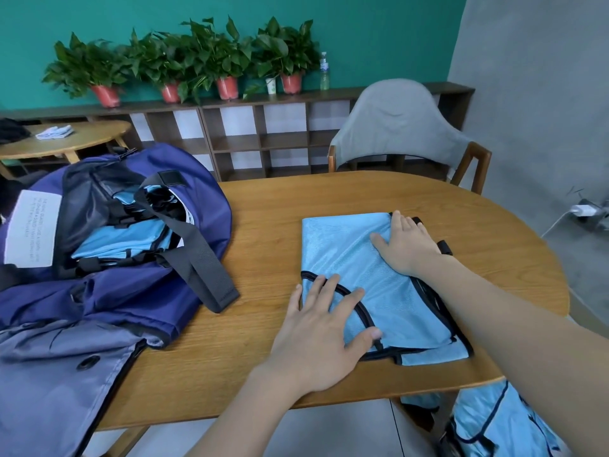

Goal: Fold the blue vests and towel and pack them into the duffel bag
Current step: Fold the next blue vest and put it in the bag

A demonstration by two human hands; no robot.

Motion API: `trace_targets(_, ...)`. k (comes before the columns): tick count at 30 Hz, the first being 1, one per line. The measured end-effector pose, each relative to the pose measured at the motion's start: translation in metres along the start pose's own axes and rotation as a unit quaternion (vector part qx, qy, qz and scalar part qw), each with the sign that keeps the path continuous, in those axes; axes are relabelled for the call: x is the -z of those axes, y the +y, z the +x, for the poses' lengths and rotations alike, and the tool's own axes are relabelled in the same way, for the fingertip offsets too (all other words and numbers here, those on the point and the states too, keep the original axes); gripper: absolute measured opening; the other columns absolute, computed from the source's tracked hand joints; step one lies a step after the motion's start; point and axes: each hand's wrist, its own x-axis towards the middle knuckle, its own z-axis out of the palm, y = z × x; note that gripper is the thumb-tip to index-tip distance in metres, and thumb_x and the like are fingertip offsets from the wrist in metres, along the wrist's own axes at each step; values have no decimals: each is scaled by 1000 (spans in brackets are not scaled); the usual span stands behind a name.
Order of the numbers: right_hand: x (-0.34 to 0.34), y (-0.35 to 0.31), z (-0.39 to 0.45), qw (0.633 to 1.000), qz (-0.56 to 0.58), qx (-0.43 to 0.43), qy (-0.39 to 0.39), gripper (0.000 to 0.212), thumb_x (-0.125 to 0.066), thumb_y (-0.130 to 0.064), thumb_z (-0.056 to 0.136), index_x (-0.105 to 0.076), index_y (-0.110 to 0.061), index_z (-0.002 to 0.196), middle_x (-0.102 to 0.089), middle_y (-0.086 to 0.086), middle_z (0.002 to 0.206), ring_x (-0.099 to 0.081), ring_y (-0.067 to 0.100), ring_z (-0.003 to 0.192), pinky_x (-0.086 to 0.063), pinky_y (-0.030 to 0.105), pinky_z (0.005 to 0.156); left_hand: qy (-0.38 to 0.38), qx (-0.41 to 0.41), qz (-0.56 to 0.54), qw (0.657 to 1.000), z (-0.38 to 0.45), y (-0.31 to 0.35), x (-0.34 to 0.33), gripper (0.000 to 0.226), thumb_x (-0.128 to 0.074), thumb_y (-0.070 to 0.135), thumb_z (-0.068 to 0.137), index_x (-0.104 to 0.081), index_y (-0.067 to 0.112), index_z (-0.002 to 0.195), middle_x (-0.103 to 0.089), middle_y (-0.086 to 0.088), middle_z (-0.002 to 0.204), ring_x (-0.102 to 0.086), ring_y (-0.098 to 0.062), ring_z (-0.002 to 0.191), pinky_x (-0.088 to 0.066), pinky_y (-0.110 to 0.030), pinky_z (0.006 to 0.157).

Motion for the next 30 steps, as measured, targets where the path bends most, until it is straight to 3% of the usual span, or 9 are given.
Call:
trace_targets(4,4,1,-4,999,35,21,-4,84,-20,-62,102,5,-6,160,0,10,169,0,21,156,0,41,126,7,-4,-3,1000,-1,0,-1,73,-13,80,92,-6,47,157,9,6,169,19,-12,153,10,-48,124)
trace_targets(7,11,3,-26,990,119,64,33,76,-33,-58,103,-14,-11,161,-8,6,169,-5,20,156,-1,40,126,20,-9,-11,1000,-2,-1,0,73,-15,81,92,-8,47,157,6,6,169,16,-11,154,9,-46,125)
trace_targets(10,13,7,-74,971,186,127,74,60,-48,-52,101,-47,-16,149,-34,3,161,-18,17,153,-11,37,125,58,-15,-45,997,-4,-5,-1,75,-23,82,90,-18,45,156,-5,7,169,8,-8,154,6,-43,126)
trace_targets(13,14,21,-133,948,237,186,107,49,-54,-57,95,-67,-25,129,-59,-11,139,-41,1,138,-29,23,116,127,-44,-101,986,-12,-10,-2,68,-42,75,92,-37,42,151,-29,10,162,-15,-4,151,-6,-39,126)
trace_targets(16,21,36,-174,940,244,226,83,49,-56,-70,89,-74,-33,116,-65,-23,123,-53,-9,122,-40,18,107,157,-87,-136,974,-32,-19,-8,53,-49,66,95,-57,38,139,-51,13,147,-37,-1,141,-31,-35,118)
trace_targets(18,18,44,-192,933,254,242,79,51,-61,-74,83,-76,-34,112,-66,-26,118,-55,-9,118,-40,13,104,136,-103,-125,977,-48,-22,-13,53,-44,68,96,-61,38,136,-52,18,146,-35,4,142,-31,-30,119)
trace_targets(21,2,51,-213,927,248,275,61,65,-66,-80,70,-69,-40,121,-61,-32,124,-51,-8,125,-37,14,108,144,-101,-122,977,-67,-19,-16,57,-43,73,93,-62,38,134,-52,21,146,-34,7,142,-31,-29,119)
trace_targets(26,-20,58,-230,903,267,313,124,53,-77,-59,76,-73,-29,120,-65,-24,123,-58,1,118,-43,26,104,261,-118,-122,950,-84,-11,-31,38,-67,61,85,-78,32,108,-71,18,120,-62,-1,115,-52,-38,95)
trace_targets(30,-23,60,-237,902,241,316,167,27,-71,-29,85,-77,-20,110,-70,-17,113,-61,5,107,-46,33,94,301,-112,-178,930,-90,0,-31,13,-77,36,87,-78,26,95,-73,18,97,-65,-4,93,-53,-36,82)
